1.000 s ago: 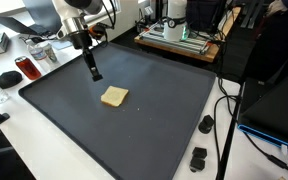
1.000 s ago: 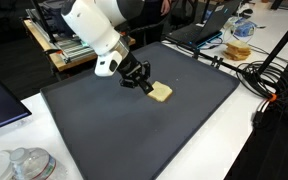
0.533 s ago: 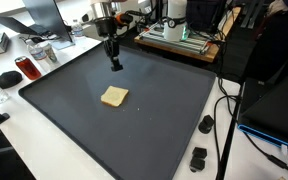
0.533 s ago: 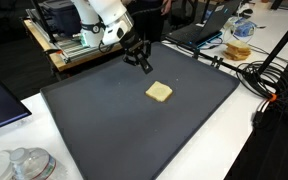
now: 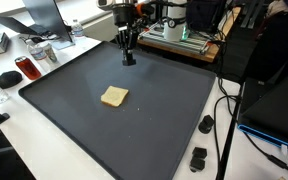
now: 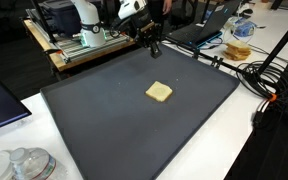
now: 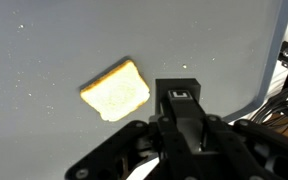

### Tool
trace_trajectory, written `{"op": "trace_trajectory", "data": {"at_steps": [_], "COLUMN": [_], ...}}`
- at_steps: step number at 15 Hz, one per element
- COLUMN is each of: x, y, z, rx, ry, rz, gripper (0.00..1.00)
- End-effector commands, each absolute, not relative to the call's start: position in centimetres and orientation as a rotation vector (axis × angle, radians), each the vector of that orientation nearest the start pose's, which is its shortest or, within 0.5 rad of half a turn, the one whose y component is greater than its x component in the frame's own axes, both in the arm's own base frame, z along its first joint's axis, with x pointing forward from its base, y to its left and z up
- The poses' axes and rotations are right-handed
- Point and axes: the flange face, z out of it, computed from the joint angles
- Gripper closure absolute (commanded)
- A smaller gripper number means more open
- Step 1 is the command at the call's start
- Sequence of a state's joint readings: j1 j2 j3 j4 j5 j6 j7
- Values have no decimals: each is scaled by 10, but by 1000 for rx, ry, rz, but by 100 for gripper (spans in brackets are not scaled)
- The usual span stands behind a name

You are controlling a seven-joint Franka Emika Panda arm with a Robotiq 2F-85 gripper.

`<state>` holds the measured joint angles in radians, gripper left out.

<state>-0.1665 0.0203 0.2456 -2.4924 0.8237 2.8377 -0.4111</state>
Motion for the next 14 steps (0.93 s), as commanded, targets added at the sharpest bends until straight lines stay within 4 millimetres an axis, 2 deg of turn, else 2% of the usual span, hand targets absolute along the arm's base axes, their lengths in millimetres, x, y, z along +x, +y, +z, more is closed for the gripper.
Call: {"op": "trace_trajectory", "data": {"at_steps": [1,4,8,14], "x": [483,494,511,551], "y": [23,32,28,42], "z": [319,322,318,314], "rx": [-2807,-2856,-2948,-3030], "ry": [357,334,295,208], "rz": [-568,-574,-514,-401], "gripper": [95,95,95,95]}}
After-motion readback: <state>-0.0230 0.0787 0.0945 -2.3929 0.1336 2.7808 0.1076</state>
